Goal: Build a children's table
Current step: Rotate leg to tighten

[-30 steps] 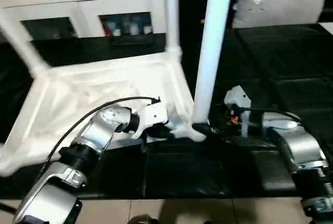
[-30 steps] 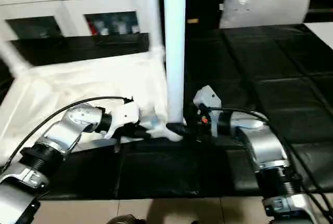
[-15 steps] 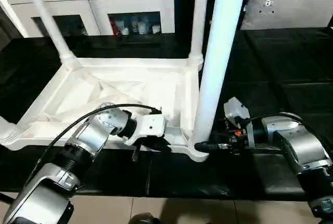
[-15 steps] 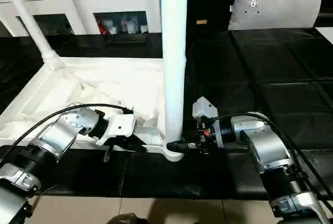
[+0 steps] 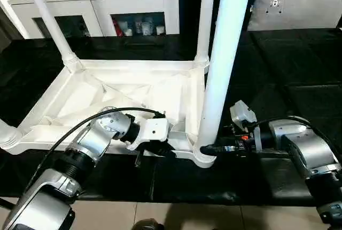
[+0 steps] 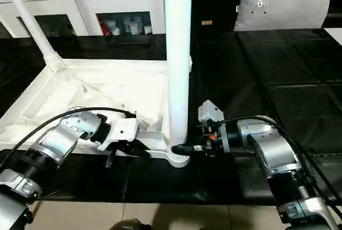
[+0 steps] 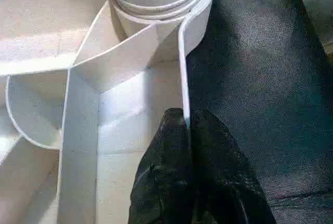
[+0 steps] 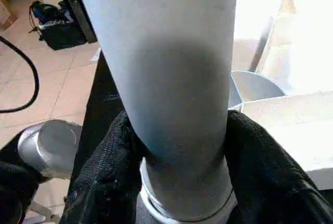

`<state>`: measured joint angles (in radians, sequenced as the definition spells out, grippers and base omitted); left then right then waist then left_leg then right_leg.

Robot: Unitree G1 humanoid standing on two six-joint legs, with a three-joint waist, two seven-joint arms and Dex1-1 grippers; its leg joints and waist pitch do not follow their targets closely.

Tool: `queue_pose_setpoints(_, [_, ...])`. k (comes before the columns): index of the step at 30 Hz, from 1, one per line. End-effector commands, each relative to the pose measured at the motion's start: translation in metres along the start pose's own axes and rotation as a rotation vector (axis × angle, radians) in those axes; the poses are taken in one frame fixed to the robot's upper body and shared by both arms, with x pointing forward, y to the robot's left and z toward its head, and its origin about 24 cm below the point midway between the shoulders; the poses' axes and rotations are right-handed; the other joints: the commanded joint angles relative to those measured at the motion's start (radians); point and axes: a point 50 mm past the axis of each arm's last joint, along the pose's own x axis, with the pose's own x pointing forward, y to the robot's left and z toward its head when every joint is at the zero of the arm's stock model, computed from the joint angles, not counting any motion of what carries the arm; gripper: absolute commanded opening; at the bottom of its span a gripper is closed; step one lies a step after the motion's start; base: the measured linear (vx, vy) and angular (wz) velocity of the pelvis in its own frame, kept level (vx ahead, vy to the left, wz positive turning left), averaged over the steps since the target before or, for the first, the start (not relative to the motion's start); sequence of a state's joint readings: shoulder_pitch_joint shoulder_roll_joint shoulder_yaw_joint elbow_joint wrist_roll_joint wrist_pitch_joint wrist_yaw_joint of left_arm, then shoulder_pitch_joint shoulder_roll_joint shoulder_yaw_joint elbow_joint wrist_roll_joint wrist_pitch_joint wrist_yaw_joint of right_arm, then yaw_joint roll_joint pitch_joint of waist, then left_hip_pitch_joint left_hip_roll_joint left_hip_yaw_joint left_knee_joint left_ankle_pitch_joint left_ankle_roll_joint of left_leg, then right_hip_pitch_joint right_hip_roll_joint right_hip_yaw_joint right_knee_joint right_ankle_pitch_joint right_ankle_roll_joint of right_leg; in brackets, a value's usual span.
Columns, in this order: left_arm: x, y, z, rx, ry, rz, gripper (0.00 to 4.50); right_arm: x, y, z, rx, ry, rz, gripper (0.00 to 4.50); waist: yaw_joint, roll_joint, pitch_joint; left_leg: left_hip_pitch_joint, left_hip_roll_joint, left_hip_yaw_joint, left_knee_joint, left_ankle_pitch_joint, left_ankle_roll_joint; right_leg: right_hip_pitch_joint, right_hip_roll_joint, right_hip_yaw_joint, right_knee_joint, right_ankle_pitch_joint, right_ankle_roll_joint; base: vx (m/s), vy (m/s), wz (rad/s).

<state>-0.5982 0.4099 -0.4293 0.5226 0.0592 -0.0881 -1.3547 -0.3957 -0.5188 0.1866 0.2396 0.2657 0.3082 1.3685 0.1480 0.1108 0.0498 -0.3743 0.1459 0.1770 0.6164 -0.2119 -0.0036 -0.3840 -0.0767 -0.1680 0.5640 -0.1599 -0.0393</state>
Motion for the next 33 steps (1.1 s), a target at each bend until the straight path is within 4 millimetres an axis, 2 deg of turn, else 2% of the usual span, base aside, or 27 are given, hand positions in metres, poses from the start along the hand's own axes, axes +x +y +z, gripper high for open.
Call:
queue_pose_setpoints(1, [0.002, 0.004, 0.008, -0.002, -0.048, 0.031, 0.00, 0.009, 0.005, 0.005, 0.013, -0.052, 0.030, 1.96, -0.005, -0.019, -0.079, 0.015, 0.117, -0.049, -0.070, -0.138, 0.082, 0.049, -0.122, 0.087, -0.062, -0.283, -0.095, 0.000, 0.000, 0.00])
queue_pose_setpoints(4, [0.004, 0.010, 0.012, -0.057, -0.083, 0.099, 0.00, 0.017, 0.005, 0.004, 0.052, -0.082, -0.046, 1.96, -0.007, -0.018, -0.074, 0.016, 0.115, -0.049, -0.072, -0.156, 0.072, 0.047, -0.122, 0.086, -0.067, -0.319, -0.091, 0.000, 0.000, 0.00])
queue_pose_setpoints(6, [0.006, 0.015, 0.015, -0.090, -0.094, 0.159, 0.00, 0.027, 0.002, 0.003, 0.079, -0.091, -0.143, 1.96, -0.012, -0.017, -0.071, 0.017, 0.110, -0.049, -0.073, -0.180, 0.055, 0.047, -0.122, 0.082, -0.076, -0.375, -0.078, 0.000, 0.000, 0.00])
queue_pose_setpoints(7, [0.008, 0.019, 0.016, -0.114, -0.098, 0.193, 0.00, 0.032, -0.001, 0.003, 0.101, -0.101, -0.196, 1.96, -0.019, -0.019, -0.069, 0.018, 0.107, -0.050, -0.075, -0.193, 0.044, 0.047, -0.120, 0.079, -0.082, -0.412, -0.063, 0.000, 0.000, 0.00])
queue_pose_setpoints(9, [0.015, 0.027, 0.021, -0.161, -0.116, 0.270, 0.00, 0.045, -0.010, 0.003, 0.173, -0.112, -0.334, 1.96, -0.043, -0.016, -0.064, 0.020, 0.101, -0.054, -0.078, -0.220, 0.020, 0.048, -0.118, 0.072, -0.094, -0.463, -0.039, 0.000, 0.000, 0.00])
queue_pose_setpoints(11, [0.020, 0.033, 0.026, -0.185, -0.122, 0.329, 0.00, 0.055, -0.013, 0.004, 0.214, -0.108, -0.393, 1.96, -0.062, -0.015, -0.064, 0.021, 0.096, -0.057, -0.078, -0.244, 0.013, 0.050, -0.118, 0.067, -0.098, -0.481, -0.029, 0.000, 0.000, 0.00])
queue_pose_setpoints(12, [0.021, 0.035, 0.027, -0.190, -0.122, 0.341, 0.00, 0.057, -0.013, 0.004, 0.221, -0.107, -0.405, 1.96, -0.073, -0.014, -0.064, 0.019, 0.097, -0.059, -0.078, -0.248, 0.014, 0.052, -0.118, 0.068, -0.098, -0.473, -0.025, 0.000, 0.000, 0.00])
queue_pose_setpoints(13, [0.023, 0.037, 0.029, -0.201, -0.121, 0.363, 0.00, 0.061, -0.014, 0.004, 0.236, -0.106, -0.427, 1.96, -0.076, -0.011, -0.064, 0.019, 0.097, -0.060, -0.078, -0.251, 0.016, 0.051, -0.118, 0.069, -0.097, -0.467, -0.024, 0.000, 0.000, 0.00])
queue_pose_setpoints(14, [0.032, 0.047, 0.035, -0.251, -0.116, 0.458, 0.00, 0.074, -0.022, 0.005, 0.293, -0.103, -0.561, 1.96, -0.084, -0.009, -0.065, 0.019, 0.095, -0.059, -0.077, -0.247, 0.017, 0.049, -0.118, 0.070, -0.097, -0.451, -0.030, 0.000, 0.000, 0.00])
queue_pose_setpoints(15, [0.035, 0.048, 0.037, -0.260, -0.117, 0.475, 0.00, 0.077, -0.024, 0.005, 0.304, -0.104, -0.590, 1.96, -0.091, -0.010, -0.063, 0.019, 0.094, -0.056, -0.077, -0.249, 0.015, 0.045, -0.116, 0.070, -0.099, -0.450, -0.037, 0.000, 0.000, 0.00])
queue_pose_setpoints(17, [0.039, 0.051, 0.041, -0.277, -0.120, 0.504, 0.00, 0.083, -0.027, 0.005, 0.327, -0.108, -0.642, 1.96, -0.101, -0.012, -0.064, 0.021, 0.086, -0.058, -0.074, -0.249, 0.014, 0.050, -0.117, 0.065, -0.104, -0.468, -0.030, 0.000, 0.000, 0.00])
queue_pose_setpoints(18, [0.041, 0.053, 0.043, -0.283, -0.116, 0.527, 0.00, 0.087, -0.028, 0.007, 0.346, -0.125, -0.667, 1.96, -0.105, -0.006, -0.064, 0.015, 0.087, -0.058, -0.075, -0.240, 0.026, 0.053, -0.118, 0.067, -0.104, -0.454, -0.025, 0.000, 0.000, 0.00])
queue_pose_setpoints(19, [0.042, 0.053, 0.043, -0.286, -0.114, 0.536, 0.00, 0.088, -0.028, 0.007, 0.354, -0.132, -0.677, 1.96, -0.105, -0.006, -0.065, 0.016, 0.089, -0.058, -0.076, -0.236, 0.029, 0.051, -0.118, 0.068, -0.103, -0.444, -0.026, 0.000, 0.000, 0.00])
queue_pose_setpoints(20, [0.045, 0.054, 0.045, -0.282, -0.109, 0.555, 0.00, 0.092, -0.029, 0.008, 0.359, -0.138, -0.709, 2.31, -0.108, -0.001, -0.067, 0.013, 0.092, -0.061, -0.077, -0.227, 0.033, 0.054, -0.117, 0.069, -0.096, -0.411, -0.033, 0.000, 0.000, 0.00])
queue_pose_setpoints(21, [0.045, 0.054, 0.045, -0.282, -0.109, 0.555, 0.00, 0.092, -0.029, 0.008, 0.359, -0.138, -0.709, 2.31, -0.109, -0.003, -0.068, 0.013, 0.093, -0.061, -0.077, -0.225, 0.035, 0.053, -0.116, 0.070, -0.096, -0.397, -0.035, 0.000, 0.000, 0.00])
queue_pose_setpoints(23, [0.050, 0.053, 0.047, -0.264, -0.108, 0.548, 0.00, 0.092, -0.031, 0.011, 0.329, -0.172, -0.743, 2.69, -0.112, 0.000, -0.068, 0.013, 0.093, -0.059, -0.078, -0.231, 0.043, 0.052, -0.118, 0.073, -0.094, -0.377, -0.045, 0.000, 0.000, 0.00])
queue_pose_setpoints(26, [0.051, 0.050, 0.044, -0.254, -0.095, 0.536, 0.00, 0.088, -0.032, 0.014, 0.315, -0.208, -0.755, 2.95, -0.111, 0.000, -0.068, 0.010, 0.093, -0.059, -0.078, -0.224, 0.050, 0.055, -0.118, 0.073, -0.091, -0.371, -0.048, 0.000, 0.000, 0.00])
queue_pose_setpoints(32, [0.042, 0.049, 0.032, -0.253, -0.062, 0.542, 0.00, 0.071, -0.026, 0.008, 0.281, -0.234, -0.752, 3.48, -0.104, 0.001, -0.072, 0.011, 0.101, -0.059, -0.079, -0.200, 0.062, 0.055, -0.121, 0.080, -0.081, -0.316, -0.060, 0.000, 0.000, 0.00])
queue_pose_setpoints(33, [0.039, 0.049, 0.030, -0.251, -0.057, 0.545, 0.00, 0.067, -0.024, 0.005, 0.272, -0.230, -0.751, 3.48, -0.104, -0.003, -0.073, 0.009, 0.100, -0.059, -0.079, -0.191, 0.065, 0.056, -0.120, 0.081, -0.079, -0.301, -0.063, 0.000, 0.000, 0.00])
